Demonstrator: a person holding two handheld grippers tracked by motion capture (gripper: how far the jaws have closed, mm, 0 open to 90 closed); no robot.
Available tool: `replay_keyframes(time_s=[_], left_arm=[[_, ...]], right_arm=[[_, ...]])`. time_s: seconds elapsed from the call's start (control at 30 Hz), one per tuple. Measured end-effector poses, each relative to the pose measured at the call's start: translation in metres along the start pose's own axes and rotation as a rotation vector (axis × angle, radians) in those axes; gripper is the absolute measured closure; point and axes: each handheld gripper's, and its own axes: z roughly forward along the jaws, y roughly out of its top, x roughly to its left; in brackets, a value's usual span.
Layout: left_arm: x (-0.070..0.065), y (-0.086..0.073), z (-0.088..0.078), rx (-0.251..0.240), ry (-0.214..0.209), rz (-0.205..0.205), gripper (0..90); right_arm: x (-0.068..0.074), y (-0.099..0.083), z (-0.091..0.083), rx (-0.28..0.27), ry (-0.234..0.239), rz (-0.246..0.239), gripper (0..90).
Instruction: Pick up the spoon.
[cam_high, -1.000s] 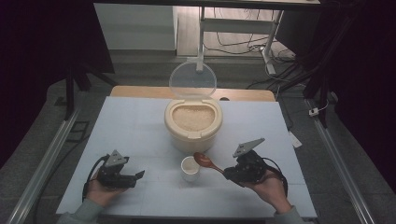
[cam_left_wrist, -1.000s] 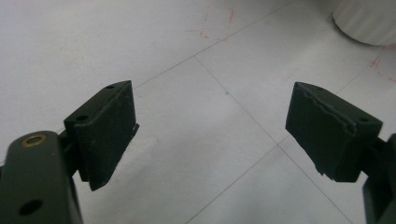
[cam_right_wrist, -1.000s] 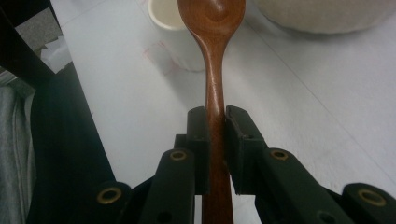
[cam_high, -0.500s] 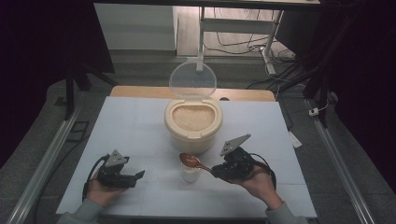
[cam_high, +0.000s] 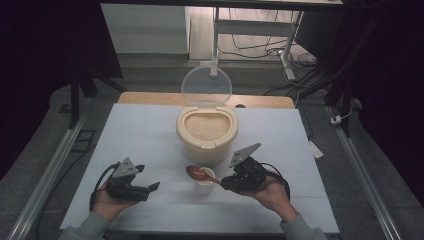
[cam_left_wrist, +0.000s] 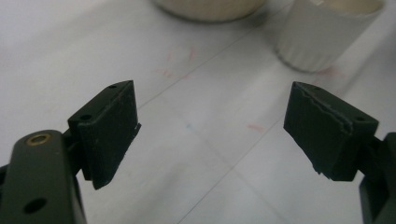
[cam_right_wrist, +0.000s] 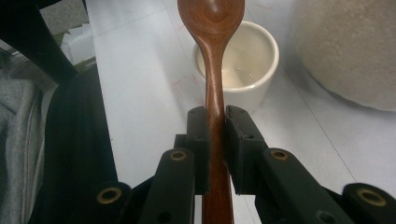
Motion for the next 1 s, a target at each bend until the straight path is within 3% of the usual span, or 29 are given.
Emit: replay_keyframes(time_s=[0.13,0.3,0.63,1.0], left_arm=[[-0.01,0.015,-0.002,-0.009,-0.043,0.031,17.6],[-0.03,0.04,-0.001,-0.011,-0.094,0.112,17.8],[-0.067,0.085,0.014,0.062,-0.212,0.292,21.6],[-0.077,0.105,0.04,0.162,-0.299,0.365,37.9]], right_arm=[[0.001,0.002,0.002,0.007,0.005,-0.013,79.4],[0.003,0.006,0.005,0.009,0.009,-0.036,79.4],[0.01,0.013,0.011,0.022,0.021,-0.077,79.4],[0.015,0.016,0.015,0.029,0.032,-0.124,79.4]])
